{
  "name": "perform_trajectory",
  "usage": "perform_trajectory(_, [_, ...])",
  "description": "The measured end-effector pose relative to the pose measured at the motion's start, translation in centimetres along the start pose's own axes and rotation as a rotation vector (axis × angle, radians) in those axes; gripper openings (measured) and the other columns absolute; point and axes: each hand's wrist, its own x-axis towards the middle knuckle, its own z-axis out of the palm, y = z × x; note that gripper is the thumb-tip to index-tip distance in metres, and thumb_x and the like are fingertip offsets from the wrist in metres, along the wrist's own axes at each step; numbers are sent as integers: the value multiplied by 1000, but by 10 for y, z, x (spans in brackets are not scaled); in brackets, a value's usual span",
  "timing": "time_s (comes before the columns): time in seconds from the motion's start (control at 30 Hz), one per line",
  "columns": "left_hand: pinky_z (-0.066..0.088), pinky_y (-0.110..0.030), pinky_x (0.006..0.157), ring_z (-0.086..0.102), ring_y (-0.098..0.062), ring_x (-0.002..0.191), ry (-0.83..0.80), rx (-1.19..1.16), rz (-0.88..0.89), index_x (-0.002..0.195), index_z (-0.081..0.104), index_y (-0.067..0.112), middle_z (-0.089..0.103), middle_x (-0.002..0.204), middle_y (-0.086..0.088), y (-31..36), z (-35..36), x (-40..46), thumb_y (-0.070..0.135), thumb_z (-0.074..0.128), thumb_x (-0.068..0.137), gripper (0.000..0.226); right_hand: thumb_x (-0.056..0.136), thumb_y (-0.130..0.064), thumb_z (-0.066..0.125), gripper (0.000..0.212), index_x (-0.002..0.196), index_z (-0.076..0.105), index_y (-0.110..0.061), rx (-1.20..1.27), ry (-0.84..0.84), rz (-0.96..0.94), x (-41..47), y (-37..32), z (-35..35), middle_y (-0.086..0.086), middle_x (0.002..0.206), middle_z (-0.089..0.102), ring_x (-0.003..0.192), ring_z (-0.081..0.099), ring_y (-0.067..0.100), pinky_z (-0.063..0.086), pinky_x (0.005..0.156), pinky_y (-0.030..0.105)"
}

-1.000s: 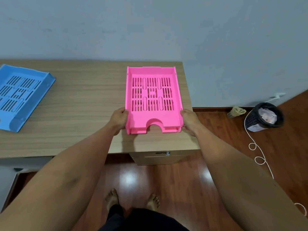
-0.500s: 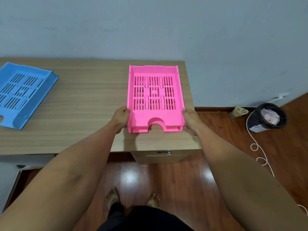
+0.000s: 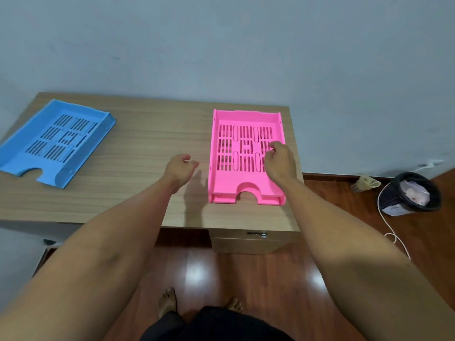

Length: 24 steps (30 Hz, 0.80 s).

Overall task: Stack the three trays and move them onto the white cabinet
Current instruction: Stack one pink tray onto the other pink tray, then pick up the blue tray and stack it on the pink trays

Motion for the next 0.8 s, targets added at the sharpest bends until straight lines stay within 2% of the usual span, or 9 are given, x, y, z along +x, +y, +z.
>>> perform_trajectory(0.07, [47,-53,110,61,-37,126,36,-4,3,143,52,2,65,134,-21,-4,-21,3,22,68,94,56,103,-9,47,41,143,57,-3,12,-45,-33,-3,-24,16,20,143,63,124,64,36,53,106,48])
perform_trajectory(0.17, [48,-54,108,63,-39,124,83,-17,9,138,57,2,67,129,-25,-11,-61,10,20,69,93,50,102,-7,47,41,142,58,-3,11,-95,-71,-11,-62,44,20,141,64,116,68,37,56,101,53])
perform_trajectory(0.23, [49,-53,108,63,-39,123,110,-21,13,136,59,2,68,128,-25,-16,-92,17,21,69,93,49,102,-7,47,39,138,61,-2,6,-117,-97,-16,-91,66,21,136,68,112,69,37,57,99,53])
perform_trajectory(0.37, [50,-48,108,65,-35,121,138,-14,36,135,60,4,69,126,-21,-32,-163,37,23,69,93,47,101,-8,49,40,138,62,-3,11,-116,-115,-26,-151,117,20,140,66,126,64,35,50,110,48])
perform_trajectory(0.47, [48,-45,110,63,-34,122,129,26,51,137,59,5,68,128,-19,-48,-219,56,23,65,95,46,100,-7,51,39,136,64,-3,24,-101,-100,-36,-199,163,20,138,67,125,64,36,50,108,45])
perform_trajectory(0.53, [47,-39,109,63,-34,121,146,63,66,138,59,6,68,129,-18,-61,-257,68,21,64,95,45,98,-6,52,38,133,66,-2,41,-84,-79,-44,-231,193,21,134,69,123,64,38,51,107,46])
perform_trajectory(0.63, [43,-25,98,62,-31,122,158,127,90,136,63,6,70,128,-16,-84,-314,81,19,64,93,44,97,-7,53,37,131,68,-3,50,-77,-40,-61,-278,239,19,132,71,122,64,38,50,105,45])
perform_trajectory(0.67, [43,-24,98,62,-31,123,159,145,93,135,64,6,70,128,-16,-93,-333,85,19,64,93,44,97,-8,52,37,131,68,-4,55,-83,-26,-68,-293,254,19,131,71,121,64,37,51,105,45])
perform_trajectory(0.8, [50,-41,106,63,-36,122,149,162,73,138,59,7,70,128,-19,-128,-406,104,22,63,94,47,98,-12,52,38,132,67,-7,84,-111,18,-90,-343,308,16,130,72,120,64,36,52,104,44])
